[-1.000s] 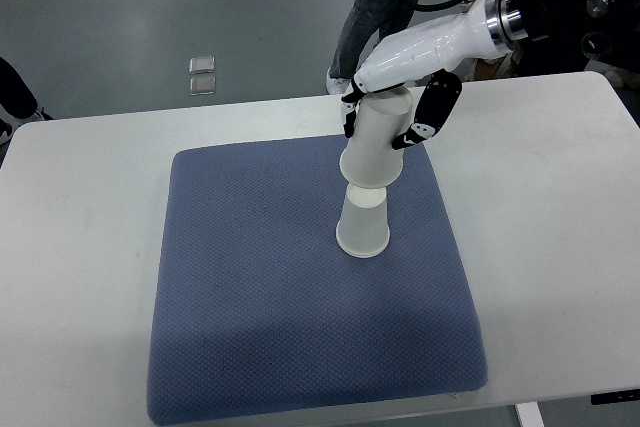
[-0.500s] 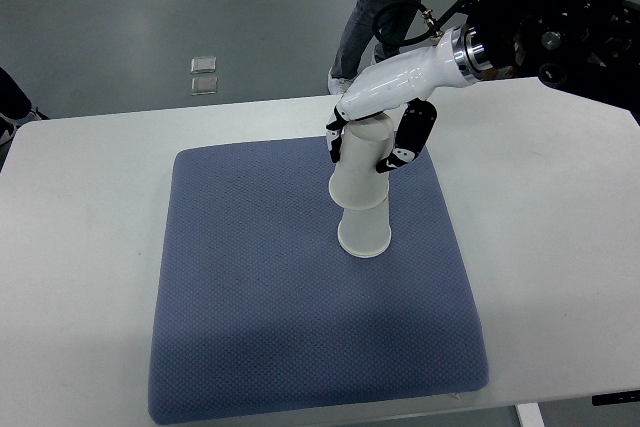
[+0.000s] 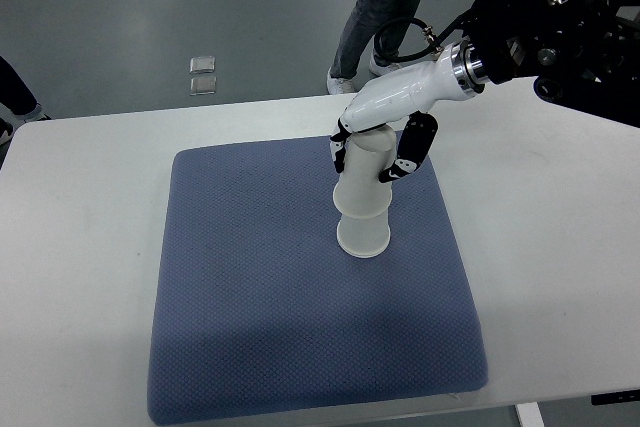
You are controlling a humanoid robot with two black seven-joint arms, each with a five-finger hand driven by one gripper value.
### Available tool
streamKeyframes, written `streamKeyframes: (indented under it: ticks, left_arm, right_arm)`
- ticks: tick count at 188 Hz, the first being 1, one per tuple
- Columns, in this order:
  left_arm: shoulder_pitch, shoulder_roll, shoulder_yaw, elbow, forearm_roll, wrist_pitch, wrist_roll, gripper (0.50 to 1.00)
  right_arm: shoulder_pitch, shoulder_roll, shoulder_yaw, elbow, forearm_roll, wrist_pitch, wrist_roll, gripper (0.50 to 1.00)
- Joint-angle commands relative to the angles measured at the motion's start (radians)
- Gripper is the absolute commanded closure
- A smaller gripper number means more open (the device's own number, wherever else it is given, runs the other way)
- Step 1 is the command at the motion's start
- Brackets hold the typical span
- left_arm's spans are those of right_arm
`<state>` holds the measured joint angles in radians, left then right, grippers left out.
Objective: Stack paper cups
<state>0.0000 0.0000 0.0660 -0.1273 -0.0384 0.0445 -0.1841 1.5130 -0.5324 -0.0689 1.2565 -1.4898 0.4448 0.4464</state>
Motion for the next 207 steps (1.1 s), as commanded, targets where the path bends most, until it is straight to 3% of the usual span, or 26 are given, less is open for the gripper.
streamKeyframes:
  ticks: [1,69,119,131,140,149,207]
  left_arm:
    - [0.000,0.000,0.000,0.000,0.000,0.000,0.000,0.500]
    - [0.000,0.000,0.000,0.000,0.000,0.000,0.000,0.500]
    - [0.000,0.000,0.000,0.000,0.000,0.000,0.000,0.500]
    - [0.000,0.000,0.000,0.000,0.000,0.000,0.000,0.500]
    - [0.000,0.000,0.000,0.000,0.000,0.000,0.000,0.500]
    - [0.000,0.000,0.000,0.000,0.000,0.000,0.000,0.500]
    - [0.000,0.000,0.000,0.000,0.000,0.000,0.000,0.500]
  right_arm:
    - [-0.016,0.000,0.001,-0.006,-0.007,-0.011,0.000,0.865]
    - [-0.043,0.012,0.004,-0.017,-0.012,-0.021,0.000,0.857]
    - [-0.056,0.022,0.008,-0.026,-0.010,-0.023,0.000,0.773]
    - [-0.057,0.023,0.008,-0.028,-0.010,-0.023,0.000,0.722]
    - [-0.057,0.022,0.008,-0.028,-0.009,-0.023,0.000,0.638]
    - [-0.057,0.022,0.009,-0.028,-0.007,-0.025,0.000,0.611]
    - [-0.053,0.022,0.024,-0.034,0.000,-0.034,0.000,0.595]
